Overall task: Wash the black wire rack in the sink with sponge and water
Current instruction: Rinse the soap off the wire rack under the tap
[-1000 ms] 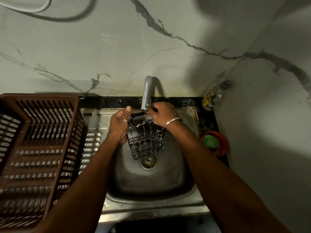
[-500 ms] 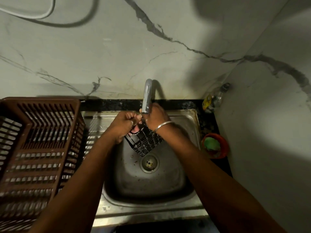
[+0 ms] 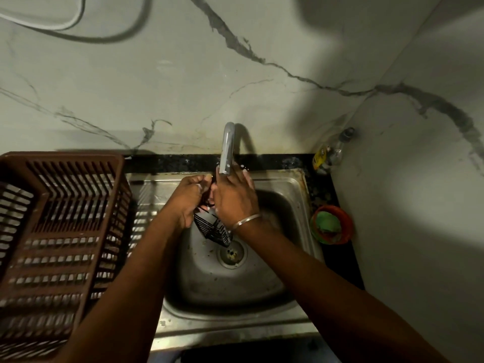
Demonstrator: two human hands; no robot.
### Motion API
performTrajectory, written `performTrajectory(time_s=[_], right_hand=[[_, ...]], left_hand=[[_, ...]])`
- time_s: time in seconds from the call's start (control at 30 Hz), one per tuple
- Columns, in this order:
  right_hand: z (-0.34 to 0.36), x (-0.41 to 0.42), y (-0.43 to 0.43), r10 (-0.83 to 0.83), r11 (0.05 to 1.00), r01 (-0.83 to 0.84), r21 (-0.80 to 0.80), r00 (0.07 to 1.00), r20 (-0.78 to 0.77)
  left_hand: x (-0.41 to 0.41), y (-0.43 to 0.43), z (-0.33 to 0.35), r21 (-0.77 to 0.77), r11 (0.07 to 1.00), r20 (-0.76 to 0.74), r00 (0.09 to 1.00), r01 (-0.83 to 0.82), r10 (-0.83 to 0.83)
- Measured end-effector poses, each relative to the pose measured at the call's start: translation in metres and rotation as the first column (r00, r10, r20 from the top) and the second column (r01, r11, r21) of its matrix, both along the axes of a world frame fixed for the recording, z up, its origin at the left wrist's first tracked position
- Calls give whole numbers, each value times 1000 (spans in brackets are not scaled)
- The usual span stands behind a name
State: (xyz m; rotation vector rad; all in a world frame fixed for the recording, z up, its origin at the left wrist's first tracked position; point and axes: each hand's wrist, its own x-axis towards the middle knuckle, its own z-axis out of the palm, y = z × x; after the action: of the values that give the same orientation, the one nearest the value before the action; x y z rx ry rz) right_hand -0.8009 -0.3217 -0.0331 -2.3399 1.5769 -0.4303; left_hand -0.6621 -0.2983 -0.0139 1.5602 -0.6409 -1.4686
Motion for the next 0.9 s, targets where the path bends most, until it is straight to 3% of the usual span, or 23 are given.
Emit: performTrajectory(time_s=[0.13,0.23,0.33,0.43,0.53,0.63,0.7,0.77,0.9], right_hand=[[0,0,5,-21,1000,22,-12,999,44],[1,-4,8,61,997,-58,-41,995,83],[4,-10,8,-23,999,18,32,989,148],[-3,-11,9,117,993,-119,1,983,140],[-6,-18,9,65,997,-73,30,976,208],[-5,-16,14,176,983,-160,-90,962,209],[-6,-15,14,235,969,-201,-142,928,289],[-7,-17,8,216,972,-155,-179,888,407],[-8,-14,4,171,971,-72,-227,874,455]], left_hand=[[-6,0,4,15,1000,-48,999,20,-19],[-8,-3,9,41,999,-73,997,4,-1],[-6,-5,13,69,998,-118,993,12,-4],[-3,-9,16,80,997,-91,996,-17,24],[-2,-10,20,72,997,-56,998,-20,24],[-2,-8,18,75,997,-34,999,-36,39],[-3,-7,16,86,996,-71,997,-38,44],[-1,-4,12,103,994,-98,994,-29,40],[1,-5,4,95,995,-96,994,-38,47]])
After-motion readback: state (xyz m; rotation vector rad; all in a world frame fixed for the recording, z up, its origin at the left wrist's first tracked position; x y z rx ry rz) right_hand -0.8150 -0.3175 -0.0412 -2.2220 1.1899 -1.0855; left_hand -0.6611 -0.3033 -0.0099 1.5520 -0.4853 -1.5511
